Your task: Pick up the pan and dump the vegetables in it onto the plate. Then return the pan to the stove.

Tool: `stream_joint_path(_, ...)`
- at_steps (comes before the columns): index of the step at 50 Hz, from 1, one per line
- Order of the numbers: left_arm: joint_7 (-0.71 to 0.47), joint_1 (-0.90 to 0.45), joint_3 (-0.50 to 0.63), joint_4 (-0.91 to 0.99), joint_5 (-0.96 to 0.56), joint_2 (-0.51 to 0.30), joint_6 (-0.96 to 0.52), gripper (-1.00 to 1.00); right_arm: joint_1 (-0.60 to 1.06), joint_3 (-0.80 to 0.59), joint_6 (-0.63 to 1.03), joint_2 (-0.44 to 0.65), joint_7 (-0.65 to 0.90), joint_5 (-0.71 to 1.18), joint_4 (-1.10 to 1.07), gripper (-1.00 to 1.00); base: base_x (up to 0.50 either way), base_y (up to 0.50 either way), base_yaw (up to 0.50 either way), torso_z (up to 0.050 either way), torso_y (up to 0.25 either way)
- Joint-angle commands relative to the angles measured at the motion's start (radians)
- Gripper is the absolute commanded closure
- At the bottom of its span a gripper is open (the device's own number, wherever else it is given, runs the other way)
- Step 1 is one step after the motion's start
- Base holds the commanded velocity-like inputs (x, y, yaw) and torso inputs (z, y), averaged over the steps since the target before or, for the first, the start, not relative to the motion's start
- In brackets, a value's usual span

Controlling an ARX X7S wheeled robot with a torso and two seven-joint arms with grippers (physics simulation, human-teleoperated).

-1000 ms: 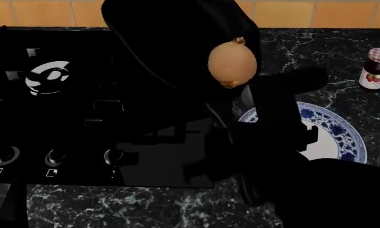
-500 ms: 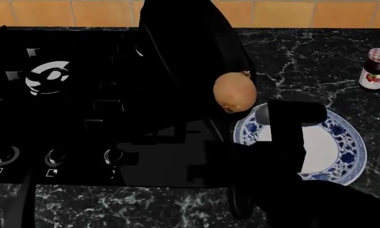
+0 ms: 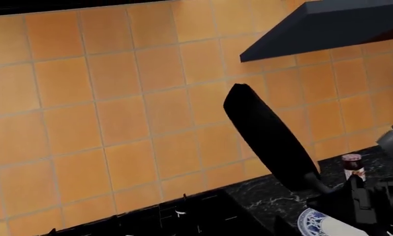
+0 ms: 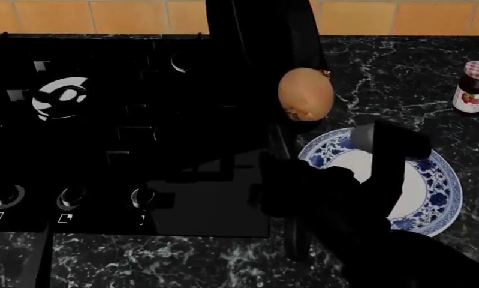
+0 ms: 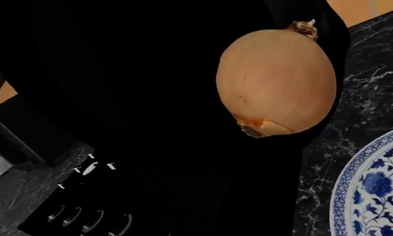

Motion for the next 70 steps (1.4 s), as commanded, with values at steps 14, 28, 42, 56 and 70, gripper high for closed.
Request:
stream_joint_path(14,-0.131,-0.342,0.408,0.003,0.008,-0.02,0.086,-1.0,-0.065,0.119,-0.126,-0.06,-0.141,0.073,0.037,1.0,0.0,0.0,0.0,0.001,0.002)
stream_joint_path(28,-0.204,-0.555,0.662,0.004,0.034,0.001,0.149,-1.0,-0.06,0.109,-0.12,-0.079,-0.181,0.081,0.071,1.0,0.0,0.0,0.0,0.001,0.001)
stream_joint_path(42,-0.273,-0.722,0.869,0.002,0.052,0.03,0.208,-1.0,-0.076,0.132,-0.155,-0.119,-0.294,0.111,0.147,1.0,0.0,0.0,0.0,0.001,0.002)
stream_joint_path(56,-0.324,-0.827,1.003,-0.005,0.066,0.058,0.253,-1.0,-0.096,0.147,-0.161,-0.121,-0.273,0.137,0.102,1.0,0.0,0.0,0.0,0.0,0.001)
stream_joint_path(70,-0.34,-0.855,1.044,-0.005,0.079,0.066,0.265,-1.0,-0.102,0.178,-0.166,-0.134,-0.305,0.196,0.079,1.0,0.0,0.0,0.0,0.001,0.002)
